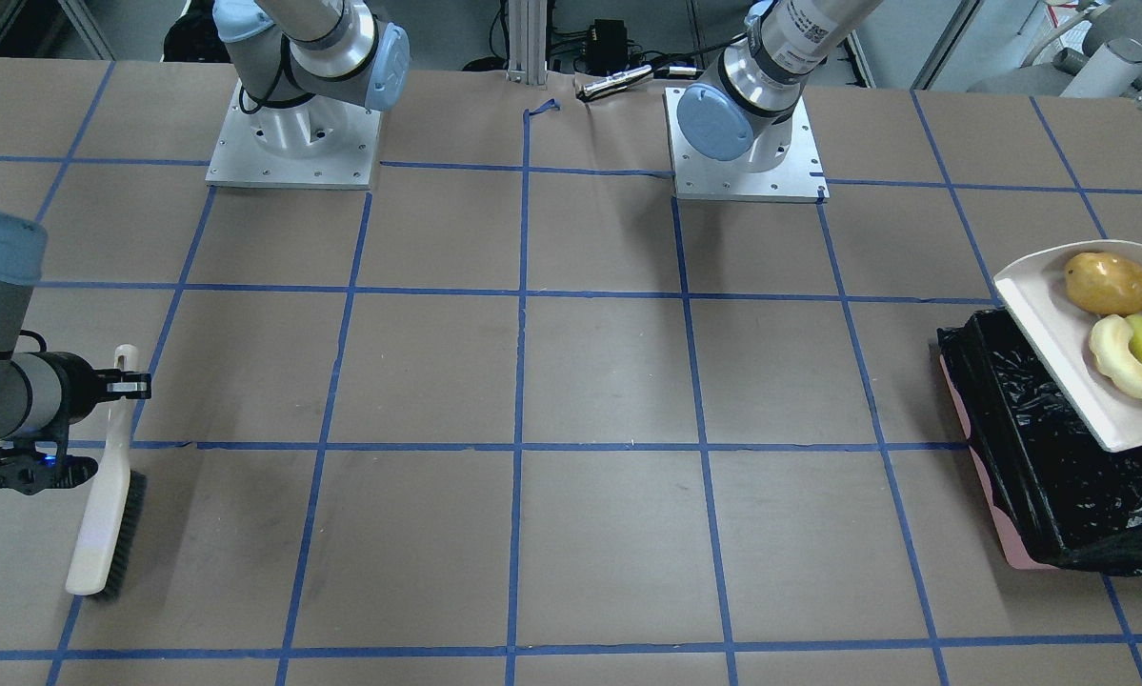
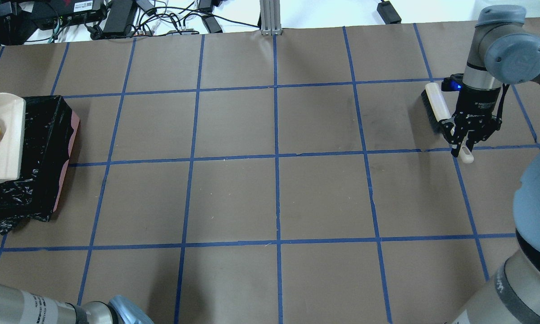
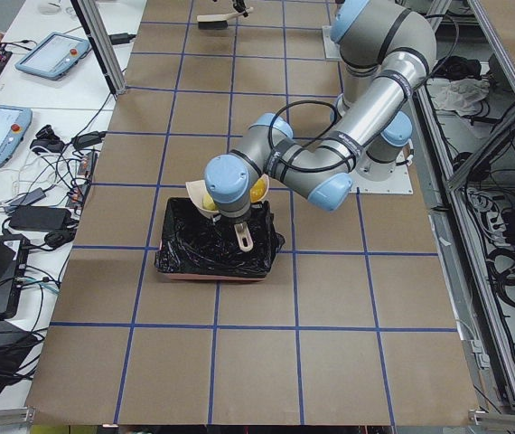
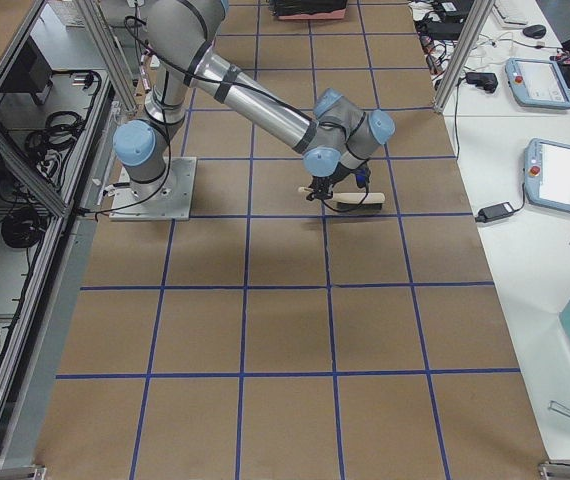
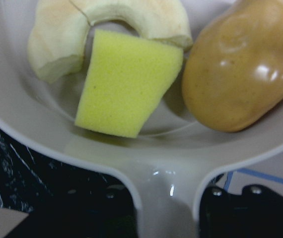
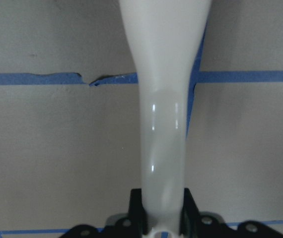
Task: Sweep and dump trash into bin
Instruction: 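Lift the loaded dustpan with the left gripper and swing it over the bin, then tilt the dustpan with the left gripper to dump the items into the bin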
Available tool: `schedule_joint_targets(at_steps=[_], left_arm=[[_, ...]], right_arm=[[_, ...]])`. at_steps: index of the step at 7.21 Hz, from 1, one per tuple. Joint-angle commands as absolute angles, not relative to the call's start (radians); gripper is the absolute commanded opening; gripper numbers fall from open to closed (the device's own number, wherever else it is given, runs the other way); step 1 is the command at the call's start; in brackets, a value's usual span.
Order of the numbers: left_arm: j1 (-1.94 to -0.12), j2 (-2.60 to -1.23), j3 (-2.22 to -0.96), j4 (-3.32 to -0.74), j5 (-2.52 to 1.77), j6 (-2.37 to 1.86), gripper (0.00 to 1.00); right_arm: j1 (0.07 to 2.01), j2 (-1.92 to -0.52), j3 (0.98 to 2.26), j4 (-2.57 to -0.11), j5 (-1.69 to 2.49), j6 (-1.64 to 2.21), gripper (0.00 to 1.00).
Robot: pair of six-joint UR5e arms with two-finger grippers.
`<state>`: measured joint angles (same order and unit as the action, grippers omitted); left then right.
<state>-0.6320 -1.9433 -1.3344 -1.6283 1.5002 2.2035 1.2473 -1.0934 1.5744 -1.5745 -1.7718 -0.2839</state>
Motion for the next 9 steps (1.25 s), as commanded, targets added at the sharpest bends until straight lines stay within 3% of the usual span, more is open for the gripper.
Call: schedule_joint_targets(at_steps=[1,7,8,9], left_arm=[[-0.574,-1.957,-1.333,-1.583,1.576,2.227,0.00],[-0.569,-2.011,-1.339,-1.523,1.791,2.218,0.00],[-0.571,-2.010,-1.339,-1.522,1.801,2.215,0.00],[-0.574,-2.008,-1.339,-1.522,1.808,2.212,0.00]], right_arm=[[1.246,-1.094,1.575,-1.585,-1.773,-0.285,0.00],[1.236,-1.086,1.575,-1.588,-1.766,-0.287,0.02],[1.236,-1.077,1.575,-1.604,-1.769,-0.287,0.19],[1.236,-1.075,1.575,-1.611,-1.770,-0.287,0.22]])
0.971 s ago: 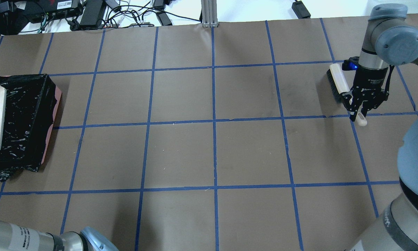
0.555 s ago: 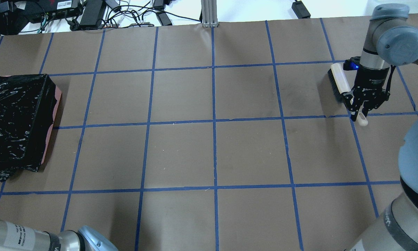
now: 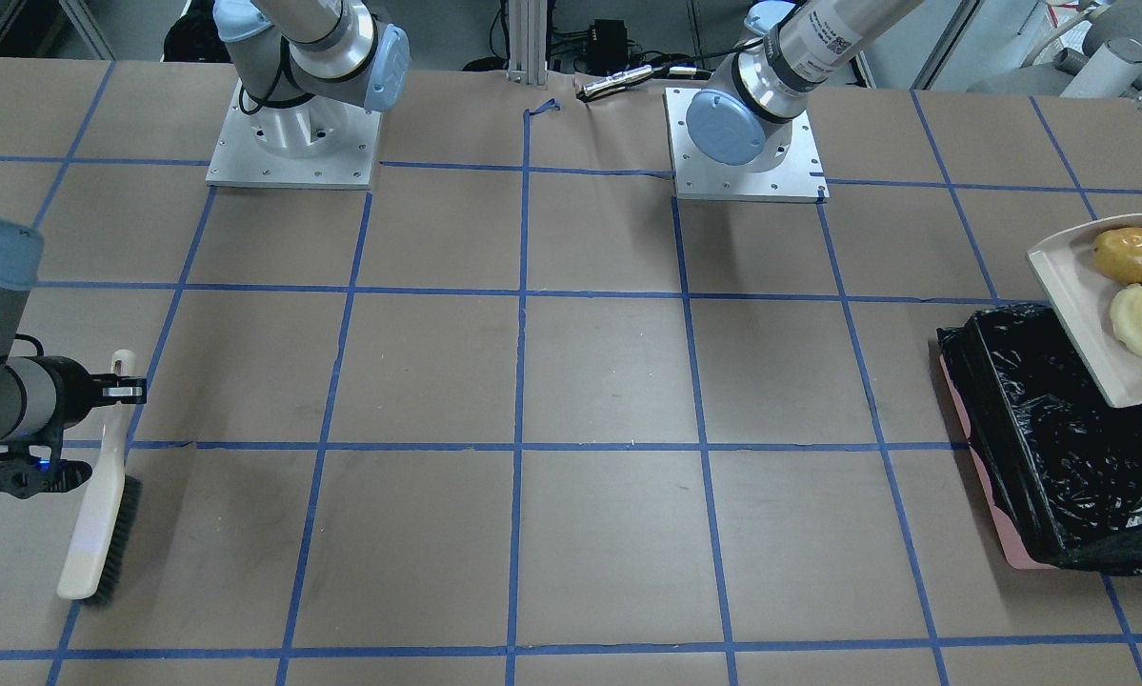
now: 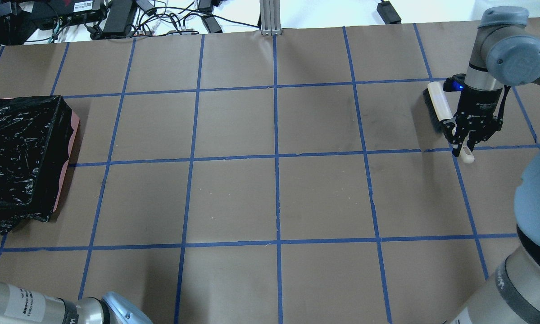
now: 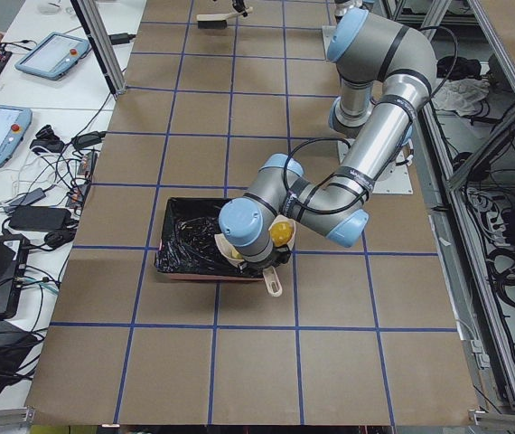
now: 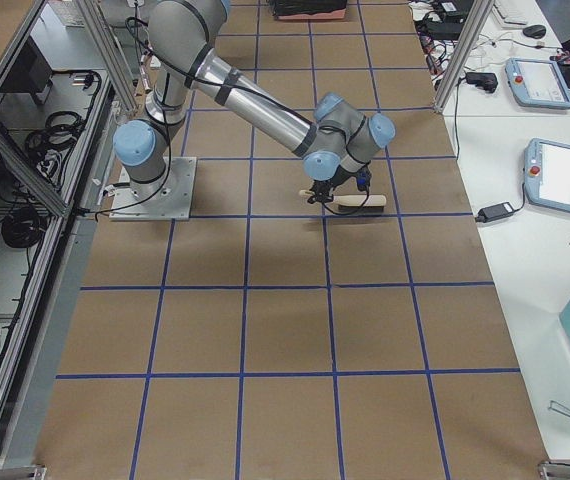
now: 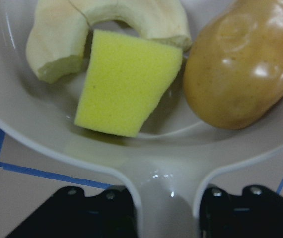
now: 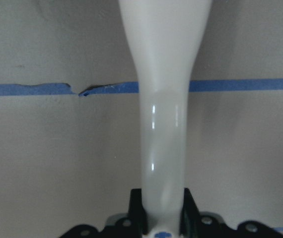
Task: Sweep and dump trash into bin
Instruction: 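Tilt the dustpan with the left gripper to dump the items into the bin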
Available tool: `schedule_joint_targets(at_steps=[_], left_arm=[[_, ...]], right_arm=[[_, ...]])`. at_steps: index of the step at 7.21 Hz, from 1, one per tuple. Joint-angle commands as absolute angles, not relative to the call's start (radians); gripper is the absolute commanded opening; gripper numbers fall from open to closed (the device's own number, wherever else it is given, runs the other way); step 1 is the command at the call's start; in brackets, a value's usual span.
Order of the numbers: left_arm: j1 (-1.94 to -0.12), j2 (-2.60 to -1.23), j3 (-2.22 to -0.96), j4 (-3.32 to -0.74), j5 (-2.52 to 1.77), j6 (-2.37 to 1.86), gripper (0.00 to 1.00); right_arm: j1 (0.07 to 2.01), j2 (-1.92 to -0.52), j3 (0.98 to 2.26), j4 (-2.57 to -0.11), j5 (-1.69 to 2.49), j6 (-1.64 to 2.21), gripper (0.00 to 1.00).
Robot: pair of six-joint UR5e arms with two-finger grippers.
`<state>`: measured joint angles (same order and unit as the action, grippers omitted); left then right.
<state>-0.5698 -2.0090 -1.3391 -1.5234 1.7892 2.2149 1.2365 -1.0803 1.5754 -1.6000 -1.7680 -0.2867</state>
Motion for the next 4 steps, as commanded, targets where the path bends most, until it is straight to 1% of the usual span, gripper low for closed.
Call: schedule_joint_targets(at_steps=[1,3,4], left_arm=[[-0.610,-2.003,-1.336,-1.519,1.847,2.206,0.00],[-0.635,-1.999,-1.335,-1.511,1.870,2.184,0.00],[-0.635,-2.000,-1.333,-1.506,1.871,2.184,0.00]], right_arm=[[1.236,-1.075,1.575,-1.611,-1.766,-0.287,0.25],[1.236,-1.074,1.575,-1.612,-1.766,-0.285,0.27],[1.236,-1.072,1.575,-1.615,-1.764,-0.287,0.39]])
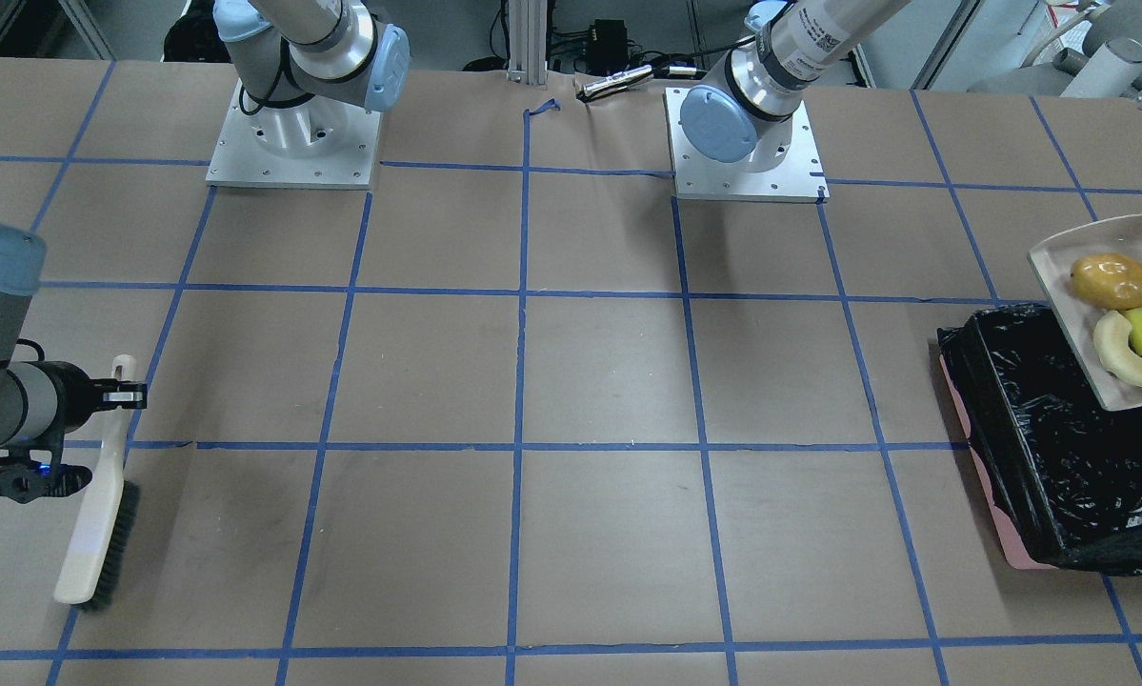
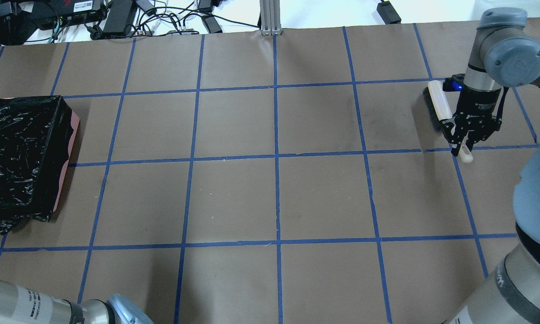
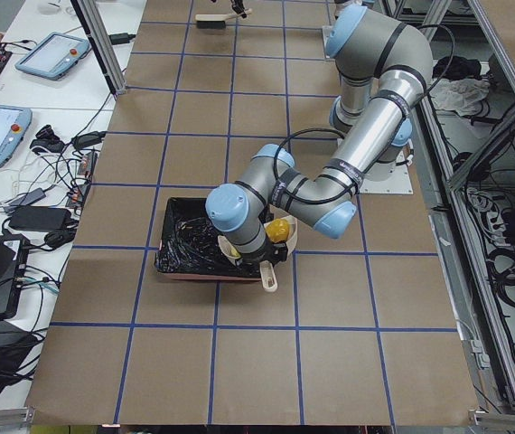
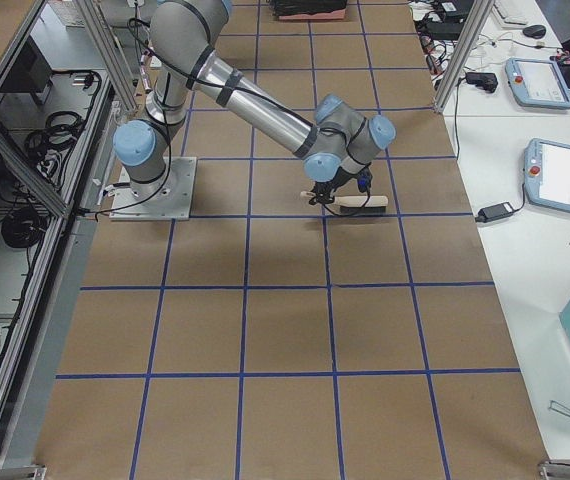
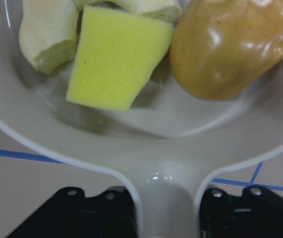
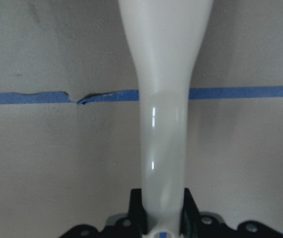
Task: Sweep and dump trash into bin
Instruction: 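Tilt the dustpan with the left gripper to dump the items into the bin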
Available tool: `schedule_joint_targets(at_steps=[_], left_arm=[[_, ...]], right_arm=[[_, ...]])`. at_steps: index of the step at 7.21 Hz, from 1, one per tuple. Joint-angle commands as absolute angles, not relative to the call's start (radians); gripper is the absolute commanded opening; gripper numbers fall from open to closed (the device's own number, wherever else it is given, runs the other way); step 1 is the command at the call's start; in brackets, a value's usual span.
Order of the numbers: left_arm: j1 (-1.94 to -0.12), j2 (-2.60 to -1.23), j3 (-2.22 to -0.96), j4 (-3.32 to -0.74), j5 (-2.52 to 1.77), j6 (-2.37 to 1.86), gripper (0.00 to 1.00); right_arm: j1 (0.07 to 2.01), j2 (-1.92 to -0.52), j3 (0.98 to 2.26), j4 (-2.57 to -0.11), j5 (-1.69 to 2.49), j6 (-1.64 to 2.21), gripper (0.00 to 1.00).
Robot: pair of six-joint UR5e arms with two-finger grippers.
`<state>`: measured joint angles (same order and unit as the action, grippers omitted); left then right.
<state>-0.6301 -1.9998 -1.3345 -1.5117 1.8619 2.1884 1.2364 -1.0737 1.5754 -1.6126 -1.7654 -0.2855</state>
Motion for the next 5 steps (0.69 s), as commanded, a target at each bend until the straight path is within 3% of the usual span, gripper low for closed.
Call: schedule_joint_targets(at_steps=[1,5], left_arm=[[-0.635,-2.003,-1.333,-1.506,1.871,2.183,0.00],[-0.638,-2.008,-1.318,-1.491,1.919,2.177,0.00]], right_arm=[[1.236,-1.066,1.575,-1.615,-1.766,-0.287,0.47],[1.236,-1.066,1.575,-1.617,-1.764,-0.276,0.69]])
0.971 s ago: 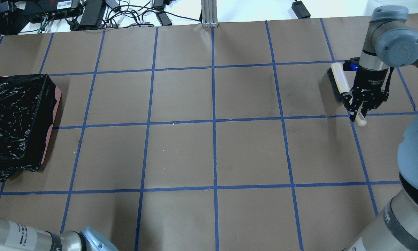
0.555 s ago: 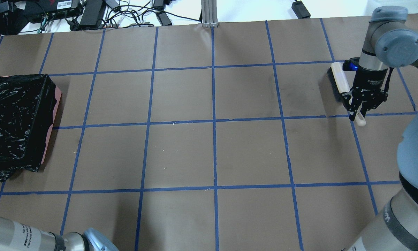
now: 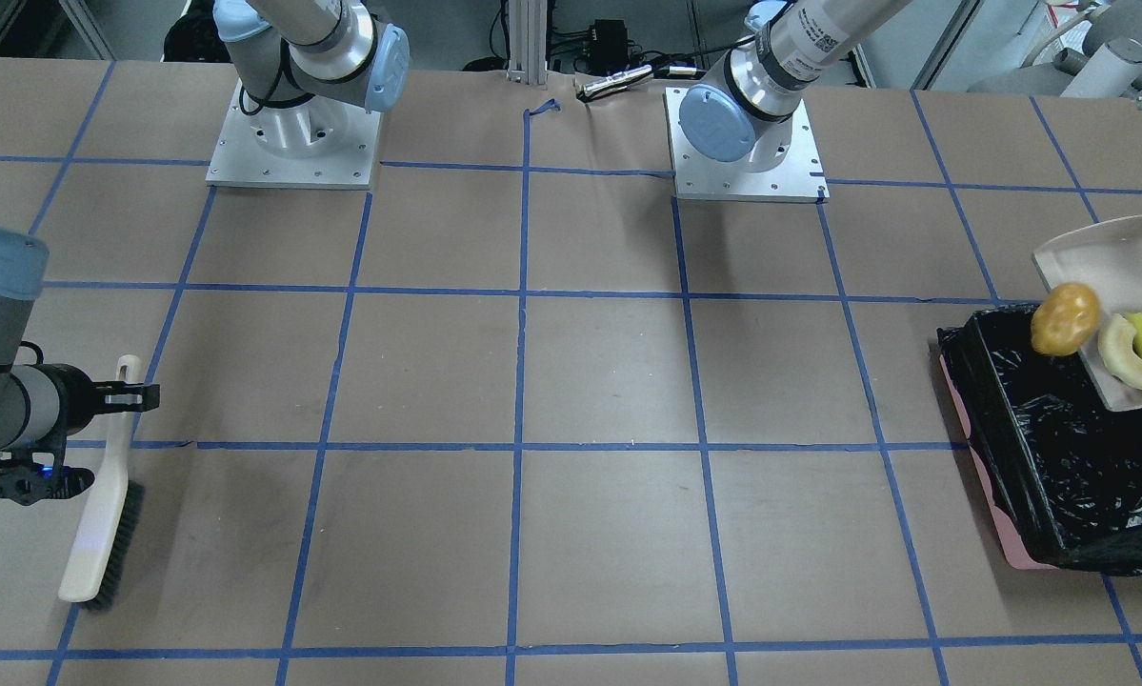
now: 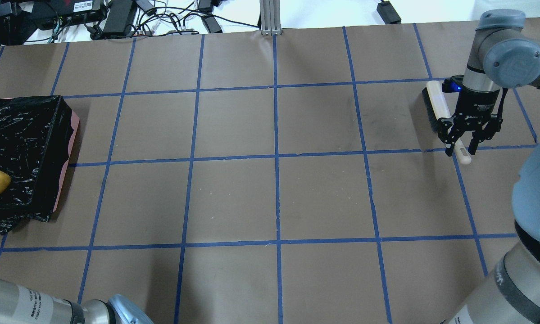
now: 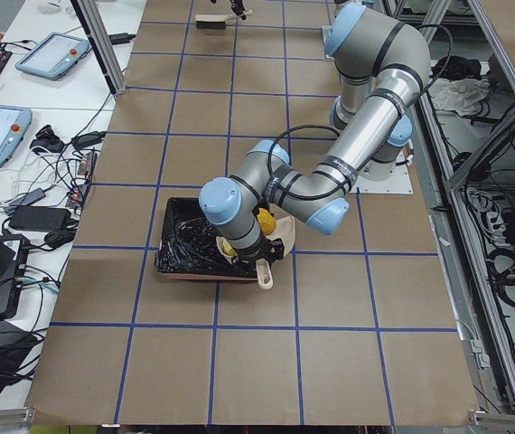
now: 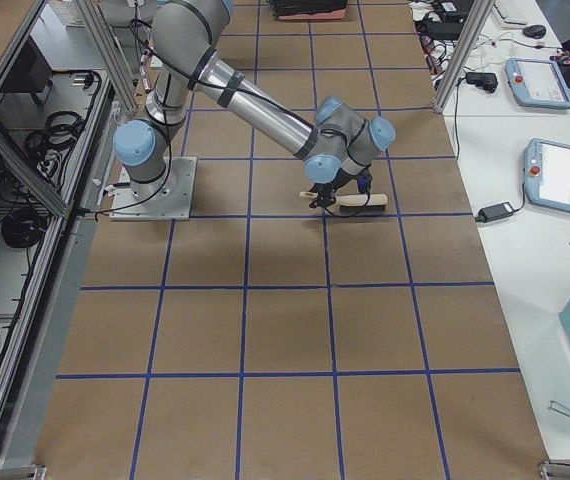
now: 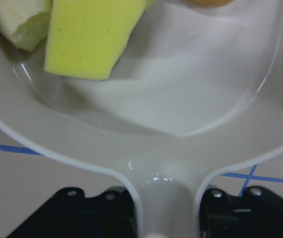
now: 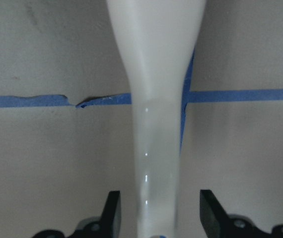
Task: Sweep and dump trash into bin
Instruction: 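Set the brush down and open the right gripper while the left keeps dumping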
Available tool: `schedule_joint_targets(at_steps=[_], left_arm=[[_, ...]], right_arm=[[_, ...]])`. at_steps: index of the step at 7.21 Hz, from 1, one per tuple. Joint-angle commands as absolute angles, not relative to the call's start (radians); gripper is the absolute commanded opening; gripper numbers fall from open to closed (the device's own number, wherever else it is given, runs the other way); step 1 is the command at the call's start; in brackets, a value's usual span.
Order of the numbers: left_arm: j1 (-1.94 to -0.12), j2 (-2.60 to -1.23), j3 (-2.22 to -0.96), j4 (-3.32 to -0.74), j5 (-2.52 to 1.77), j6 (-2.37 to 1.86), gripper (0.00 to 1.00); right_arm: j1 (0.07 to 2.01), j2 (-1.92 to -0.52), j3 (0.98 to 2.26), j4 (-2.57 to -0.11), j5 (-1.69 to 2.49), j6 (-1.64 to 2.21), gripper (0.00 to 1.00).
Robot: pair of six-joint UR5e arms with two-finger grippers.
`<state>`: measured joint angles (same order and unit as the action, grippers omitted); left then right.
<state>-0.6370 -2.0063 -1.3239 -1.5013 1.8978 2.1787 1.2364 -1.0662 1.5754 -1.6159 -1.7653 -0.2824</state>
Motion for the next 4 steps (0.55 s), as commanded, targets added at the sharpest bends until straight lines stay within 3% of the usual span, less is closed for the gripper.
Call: schedule_joint_targets(at_steps=[1,4], left_arm=[[-0.640,-2.008,-1.318,-1.490,1.922,2.169,0.00],[-0.652,-2.000,-1.318,-1.477,1.959,2.168,0.00]], right_arm=[[1.236,-1.069,1.572,-1.632,-1.764,-0.270,0.78],[1.244,-1.158,1.555,-1.680,-1.718,-0.272,1.00]])
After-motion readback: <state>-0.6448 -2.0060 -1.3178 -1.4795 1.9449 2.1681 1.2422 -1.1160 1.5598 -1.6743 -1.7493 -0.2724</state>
